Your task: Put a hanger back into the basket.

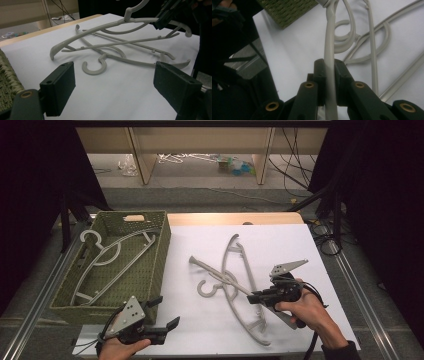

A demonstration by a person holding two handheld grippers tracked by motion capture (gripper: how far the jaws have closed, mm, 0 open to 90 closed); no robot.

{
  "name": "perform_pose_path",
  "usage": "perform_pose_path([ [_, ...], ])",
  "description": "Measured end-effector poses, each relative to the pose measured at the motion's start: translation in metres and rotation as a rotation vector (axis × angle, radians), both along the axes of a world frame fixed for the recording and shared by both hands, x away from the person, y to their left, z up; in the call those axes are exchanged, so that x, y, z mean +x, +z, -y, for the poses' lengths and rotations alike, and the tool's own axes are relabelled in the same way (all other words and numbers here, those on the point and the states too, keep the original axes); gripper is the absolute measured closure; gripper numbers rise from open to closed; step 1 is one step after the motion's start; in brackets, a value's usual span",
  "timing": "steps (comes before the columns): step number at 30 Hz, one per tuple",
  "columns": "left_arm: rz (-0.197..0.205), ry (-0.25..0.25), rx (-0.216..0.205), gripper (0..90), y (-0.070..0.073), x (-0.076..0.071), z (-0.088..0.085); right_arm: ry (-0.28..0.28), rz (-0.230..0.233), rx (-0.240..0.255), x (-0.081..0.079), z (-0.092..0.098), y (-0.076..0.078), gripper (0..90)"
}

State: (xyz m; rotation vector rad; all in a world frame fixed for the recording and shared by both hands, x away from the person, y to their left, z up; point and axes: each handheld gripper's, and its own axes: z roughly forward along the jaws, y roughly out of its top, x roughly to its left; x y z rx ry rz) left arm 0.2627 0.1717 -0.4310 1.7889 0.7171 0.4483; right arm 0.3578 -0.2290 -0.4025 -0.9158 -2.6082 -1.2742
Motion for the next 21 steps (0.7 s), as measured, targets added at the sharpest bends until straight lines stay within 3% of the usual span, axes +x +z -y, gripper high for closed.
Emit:
perform_pose_path([
  [3, 0.027, -0.026, 0.03, 17.6, 0.004, 0.002, 0.01, 0.043, 0.01, -0.011, -0.006, 0.002, 0.002, 82.1],
  [6, 0.07, -0.059, 0.095, 18.1, 0.006, 0.005, 0.022, 0.092, 0.023, -0.025, -0.013, 0.002, 0.0, 82.2],
  [8, 0.067, -0.079, 0.111, 18.5, 0.004, 0.006, 0.032, 0.117, 0.021, -0.033, -0.017, 0.003, 0.0, 82.2],
  [12, 0.088, -0.126, 0.184, 19.6, 0.001, 0.013, 0.048, 0.164, 0.024, -0.046, -0.026, 0.003, -0.001, 82.2],
  [16, 0.083, -0.153, 0.207, 24.2, -0.003, 0.024, 0.059, 0.19, 0.029, -0.049, -0.03, 0.001, -0.001, 82.2],
  [21, 0.096, -0.139, 0.249, 25.3, -0.002, 0.039, 0.066, 0.209, 0.024, -0.053, -0.031, 0.001, -0.001, 82.2],
])
